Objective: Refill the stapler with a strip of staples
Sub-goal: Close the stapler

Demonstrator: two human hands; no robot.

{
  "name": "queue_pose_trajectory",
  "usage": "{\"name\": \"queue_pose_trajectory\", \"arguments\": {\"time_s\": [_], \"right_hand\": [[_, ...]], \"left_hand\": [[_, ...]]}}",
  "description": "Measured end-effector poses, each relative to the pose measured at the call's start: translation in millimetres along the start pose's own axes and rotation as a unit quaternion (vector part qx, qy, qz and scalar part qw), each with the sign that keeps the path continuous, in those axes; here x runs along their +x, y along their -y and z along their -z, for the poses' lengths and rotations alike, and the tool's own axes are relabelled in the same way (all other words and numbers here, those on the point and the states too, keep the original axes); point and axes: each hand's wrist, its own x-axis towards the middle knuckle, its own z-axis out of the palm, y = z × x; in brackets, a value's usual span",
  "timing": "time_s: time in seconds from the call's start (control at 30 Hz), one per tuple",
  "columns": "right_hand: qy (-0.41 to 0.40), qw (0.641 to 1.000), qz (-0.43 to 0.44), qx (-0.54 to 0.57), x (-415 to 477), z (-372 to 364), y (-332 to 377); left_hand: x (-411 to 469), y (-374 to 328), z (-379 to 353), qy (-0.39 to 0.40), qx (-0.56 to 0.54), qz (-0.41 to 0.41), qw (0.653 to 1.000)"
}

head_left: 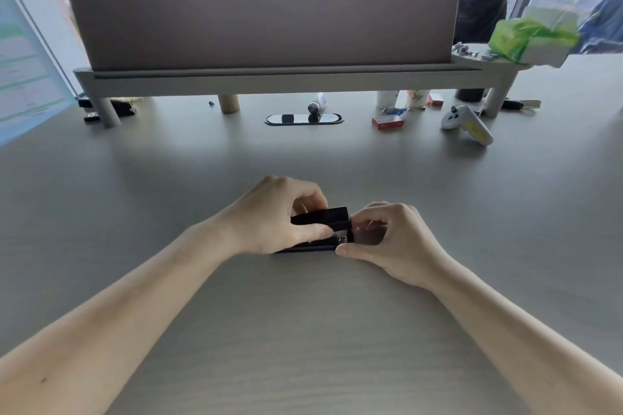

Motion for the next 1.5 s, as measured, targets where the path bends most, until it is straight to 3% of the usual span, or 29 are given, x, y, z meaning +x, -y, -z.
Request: {"name": "queue_pose_trajectory", "arguments": {"time_s": [0.17, 0.33, 0.7, 0.93, 1.1, 1.23, 1.33, 1.5], "right_hand": [[0.007, 1.0, -0.002, -0.01, 2.2, 0.9, 0.0], [0.015, 1.0, -0.002, -0.009, 2.5, 0.6, -0.8], [0.021, 1.0, -0.009, -0.007, 2.4, 1.2, -0.7], [0.031, 0.999, 0.005, -0.03, 0.7, 3.9, 0.3], [0.065, 0.987, 0.039, -0.142, -5.8, 25.1, -0.5], [0.157, 0.958, 0.053, -0.235, -10.3, 30.4, -4.2], [0.164, 0.954, 0.058, -0.245, -9.7, 27.1, -8.6], [0.174, 0.947, 0.077, -0.258, 6.0, 23.1, -10.2]], "left_hand": [[0.6, 2.7, -14.7, 0.024, -0.106, 0.088, 0.99], [3.3, 1.2, -16.2, 0.056, -0.16, 0.114, 0.979], [8.6, 11.1, -19.0, 0.073, -0.134, 0.136, 0.979], [-14.7, 12.6, -14.5, -0.031, -0.162, 0.071, 0.984], [-38.7, 33.4, -7.3, -0.005, 0.008, -0.018, 1.0], [-45.9, 38.1, -11.3, -0.033, 0.045, -0.025, 0.998], [-49.3, 36.4, -11.6, -0.066, 0.03, -0.022, 0.997], [-27.7, 63.7, -8.3, -0.192, 0.031, 0.078, 0.978]]}}
